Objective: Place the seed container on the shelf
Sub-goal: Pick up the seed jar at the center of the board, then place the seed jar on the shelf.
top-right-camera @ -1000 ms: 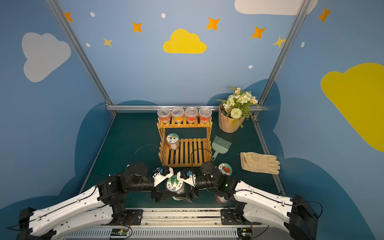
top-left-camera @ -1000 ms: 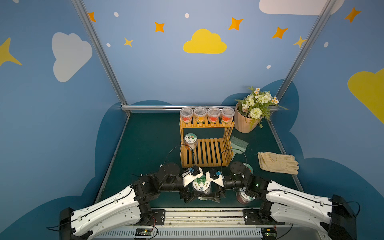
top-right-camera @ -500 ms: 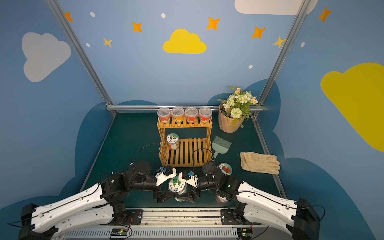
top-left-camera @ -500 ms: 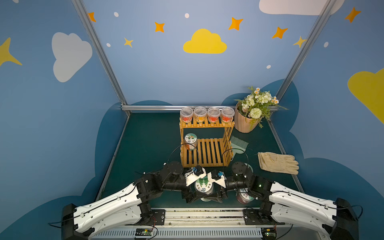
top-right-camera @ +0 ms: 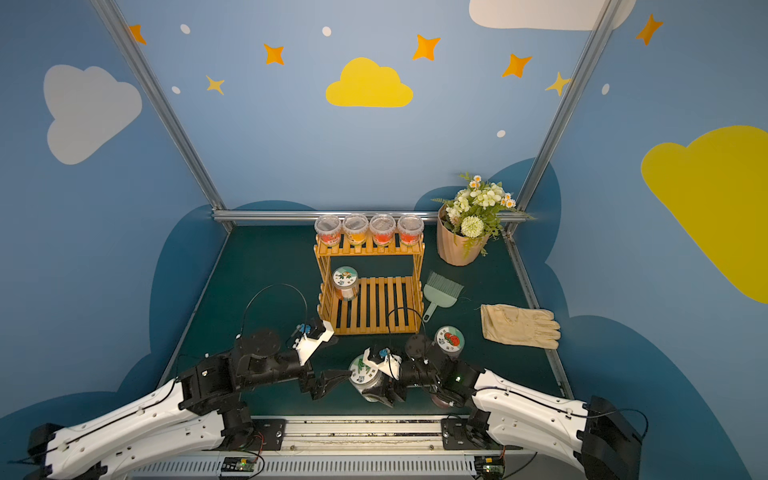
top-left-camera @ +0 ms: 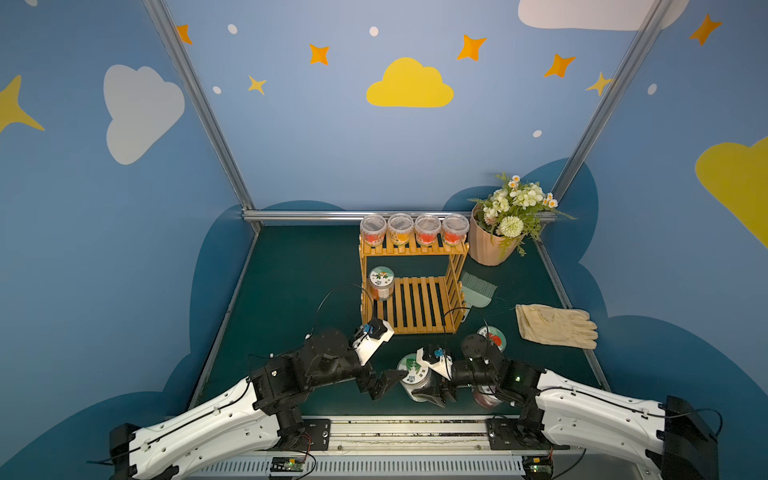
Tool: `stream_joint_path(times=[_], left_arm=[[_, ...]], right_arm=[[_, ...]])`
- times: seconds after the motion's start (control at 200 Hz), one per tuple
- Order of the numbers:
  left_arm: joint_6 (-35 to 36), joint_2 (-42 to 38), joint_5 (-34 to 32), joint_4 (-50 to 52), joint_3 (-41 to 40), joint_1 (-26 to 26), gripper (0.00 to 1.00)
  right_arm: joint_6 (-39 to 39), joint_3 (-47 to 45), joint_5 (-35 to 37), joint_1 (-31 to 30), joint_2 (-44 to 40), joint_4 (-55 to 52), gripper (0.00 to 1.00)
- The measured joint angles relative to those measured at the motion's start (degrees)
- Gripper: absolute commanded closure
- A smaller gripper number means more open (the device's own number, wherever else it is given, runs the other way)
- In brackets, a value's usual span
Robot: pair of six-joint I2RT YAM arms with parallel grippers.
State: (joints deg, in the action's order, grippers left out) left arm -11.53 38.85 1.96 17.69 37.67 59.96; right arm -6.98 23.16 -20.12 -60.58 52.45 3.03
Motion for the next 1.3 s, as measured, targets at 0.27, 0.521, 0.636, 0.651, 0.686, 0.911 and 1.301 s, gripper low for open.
stream_joint_path(times=[0.27,0.521,0.636,0.651,0.686,0.911,1.301], left_arm=[[-9.4,-0.6,-4.3,1.4,-2.2,-1.4,0.0],[-14.2,0.5,-6.9,1.6,-2.2,-1.9,0.0],[-15.6,0.6,-7.1,1.5,-2.2,-2.5,0.0],[-15.7,0.7,-7.1,1.5,-2.2,-2.6,0.0],[-15.9,0.9,-7.3,1.5,-2.2,-2.8,0.0],[-17.8,3.9,-9.3,1.4,-2.2,-4.2,0.0],[-20.8,4.0,-11.5,1.7,-2.2,-5.2,0.0]], right_arm=[[5.6,2.6,12.3,1.4,10.3,3.7,0.27],[12.0,8.1,23.1,3.3,19.0,8.6,0.26],[14.4,10.5,29.0,4.2,20.9,10.1,0.26],[14.9,10.7,29.9,4.3,21.3,10.5,0.26],[15.8,11.1,32.0,4.5,22.2,11.6,0.26],[19.9,13.1,42.9,5.0,30.8,15.1,0.25],[23.3,17.6,55.1,5.6,36.4,17.2,0.18]])
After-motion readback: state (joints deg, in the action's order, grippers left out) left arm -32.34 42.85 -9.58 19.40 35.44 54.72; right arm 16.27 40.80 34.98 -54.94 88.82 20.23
